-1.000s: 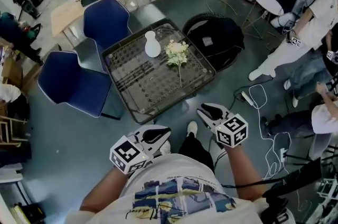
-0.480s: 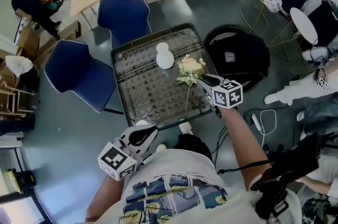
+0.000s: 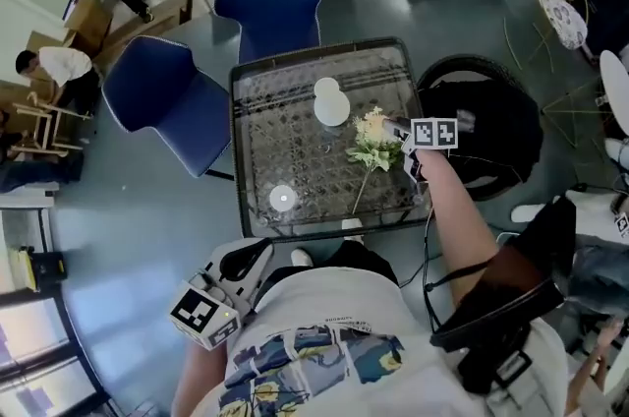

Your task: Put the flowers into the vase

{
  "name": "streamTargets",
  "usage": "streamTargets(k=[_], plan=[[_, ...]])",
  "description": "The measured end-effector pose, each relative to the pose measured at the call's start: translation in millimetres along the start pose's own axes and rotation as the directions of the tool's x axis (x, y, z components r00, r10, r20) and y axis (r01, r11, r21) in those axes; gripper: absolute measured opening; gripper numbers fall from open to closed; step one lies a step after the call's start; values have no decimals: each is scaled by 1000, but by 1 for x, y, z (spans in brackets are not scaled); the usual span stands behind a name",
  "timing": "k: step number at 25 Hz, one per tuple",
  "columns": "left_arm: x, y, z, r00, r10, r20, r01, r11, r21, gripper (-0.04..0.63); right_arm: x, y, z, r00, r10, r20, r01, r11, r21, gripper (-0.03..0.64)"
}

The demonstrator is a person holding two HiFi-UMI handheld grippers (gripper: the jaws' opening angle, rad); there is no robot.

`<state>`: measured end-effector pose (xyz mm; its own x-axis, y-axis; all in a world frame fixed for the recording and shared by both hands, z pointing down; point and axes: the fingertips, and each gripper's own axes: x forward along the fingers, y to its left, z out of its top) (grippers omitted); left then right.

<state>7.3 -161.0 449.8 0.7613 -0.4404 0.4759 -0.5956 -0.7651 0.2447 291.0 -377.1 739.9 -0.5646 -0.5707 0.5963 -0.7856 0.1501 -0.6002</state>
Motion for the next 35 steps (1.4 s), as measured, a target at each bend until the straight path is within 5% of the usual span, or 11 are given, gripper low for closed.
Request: streamTargets(k=[8,9,11,16,24,35], plan=[[-14,17,12,987,157,26,-155,986,-64,9,39,-31,-16,995,57,-87,-40,982,184,178],[-16,18,12,987,159,29,-157,985,-68,9,37,-29,-16,995,47,-83,-33,986,166,68],[-20,21,12,988,153,31,-151,986,-68,9,29,-19,-11,998,26,-61,-19,994,107,37],[-16,21,13,995,93,42,-92,995,-37,9,-15,26,24,999,0,51,6,993,-119,26],[5,13,30,997,-15,80,14,1000,8,9,-114,101,115,957,-4,292,122,914,-388,21],[-1,15,42,990,-3,139,4,1000,-8,9,-170,253,223,851,260,456,85,789,-609,21]])
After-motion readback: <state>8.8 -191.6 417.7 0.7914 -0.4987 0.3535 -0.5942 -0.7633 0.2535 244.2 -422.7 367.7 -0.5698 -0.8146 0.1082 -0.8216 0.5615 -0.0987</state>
